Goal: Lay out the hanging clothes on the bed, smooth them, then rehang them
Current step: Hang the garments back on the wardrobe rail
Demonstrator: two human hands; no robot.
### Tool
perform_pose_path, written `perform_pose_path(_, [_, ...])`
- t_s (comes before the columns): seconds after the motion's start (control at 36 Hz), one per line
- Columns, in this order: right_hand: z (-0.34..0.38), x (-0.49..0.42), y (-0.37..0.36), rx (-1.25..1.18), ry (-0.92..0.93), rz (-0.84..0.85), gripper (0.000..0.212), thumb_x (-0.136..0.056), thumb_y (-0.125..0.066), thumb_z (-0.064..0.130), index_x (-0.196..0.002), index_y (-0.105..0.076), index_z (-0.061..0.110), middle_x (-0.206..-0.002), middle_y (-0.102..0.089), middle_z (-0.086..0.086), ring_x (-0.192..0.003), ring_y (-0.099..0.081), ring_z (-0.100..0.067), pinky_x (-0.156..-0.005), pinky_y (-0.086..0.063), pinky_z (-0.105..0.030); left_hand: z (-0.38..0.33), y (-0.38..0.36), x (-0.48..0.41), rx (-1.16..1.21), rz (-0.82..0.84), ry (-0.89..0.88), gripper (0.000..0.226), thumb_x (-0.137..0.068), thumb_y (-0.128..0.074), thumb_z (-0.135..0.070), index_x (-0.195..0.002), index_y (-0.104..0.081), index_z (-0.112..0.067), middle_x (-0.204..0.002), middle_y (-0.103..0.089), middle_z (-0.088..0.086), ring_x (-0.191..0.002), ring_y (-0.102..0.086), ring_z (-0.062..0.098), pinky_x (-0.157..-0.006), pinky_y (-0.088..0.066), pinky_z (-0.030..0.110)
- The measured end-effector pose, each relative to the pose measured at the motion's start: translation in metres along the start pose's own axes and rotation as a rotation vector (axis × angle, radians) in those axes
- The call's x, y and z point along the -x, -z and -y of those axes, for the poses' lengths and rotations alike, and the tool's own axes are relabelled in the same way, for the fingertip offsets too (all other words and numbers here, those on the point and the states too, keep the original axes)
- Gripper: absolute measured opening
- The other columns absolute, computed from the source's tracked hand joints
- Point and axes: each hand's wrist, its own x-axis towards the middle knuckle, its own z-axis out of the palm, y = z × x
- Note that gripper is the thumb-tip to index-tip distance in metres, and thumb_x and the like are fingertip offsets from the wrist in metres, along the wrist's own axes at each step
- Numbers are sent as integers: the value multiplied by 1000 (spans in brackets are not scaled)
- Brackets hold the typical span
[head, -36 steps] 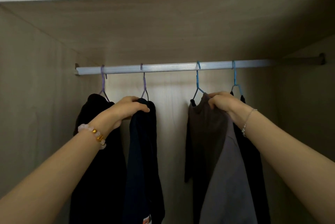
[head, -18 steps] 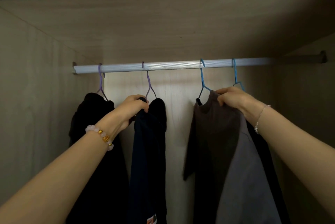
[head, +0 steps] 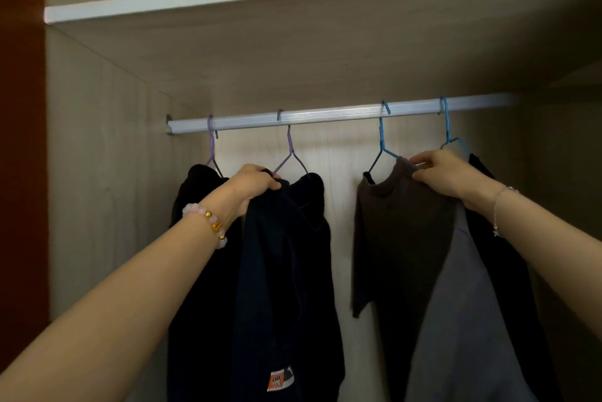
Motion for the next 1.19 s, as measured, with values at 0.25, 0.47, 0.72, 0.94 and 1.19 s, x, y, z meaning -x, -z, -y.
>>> perform_pose_path(0.25, [-8, -6, -6, 10, -28, -11, 35, -93, -49, 9, -128, -53, 12, -96, -60, -2, -78, -59, -17, -63, -51, -30, -6, 7, 8, 60, 9, -24, 22, -89, -51, 9, -106, -61, 0, -83, -60, 11, -74, -57, 19, -67, -49, 24])
perform_pose_path(0.47, [-6, -4, -7, 98, 39, -48, 35, -91, -50, 14, -125, -56, 11, -119, -64, -12, -99, -61, -27, -87, -53, -41, -8, 20, 6, 27, -39, -1, 24, -88, -52, 7, -109, -62, 1, -88, -61, 14, -82, -60, 25, -74, -52, 30])
perform_pose_path(0.72, [-13, -4, 0, 80, 52, -27, 34, -92, -49, 14, -125, -56, 13, -112, -66, -10, -90, -63, -25, -82, -55, -39, -14, 23, 1, -22, -61, 25, 16, -88, -54, 6, -97, -64, -2, -101, -63, 19, -97, -60, 32, -87, -51, 37])
perform_pose_path(0.94, [-16, -2, 4, 94, 65, -21, 35, -91, -48, 15, -125, -57, 15, -113, -66, -9, -94, -64, -26, -86, -54, -43, -14, 23, -4, -52, -97, 28, 15, -86, -56, 6, -83, -63, -7, -89, -62, 15, -94, -60, 31, -83, -50, 36])
perform_pose_path(1.19, [-19, -2, 8, 84, 77, -52, 32, -90, -52, 15, -120, -60, 14, -105, -67, -7, -89, -64, -24, -83, -55, -38, 6, 32, 2, -45, -78, 33, 17, -88, -54, 7, -87, -64, -6, -89, -63, 14, -84, -59, 26, -86, -48, 34])
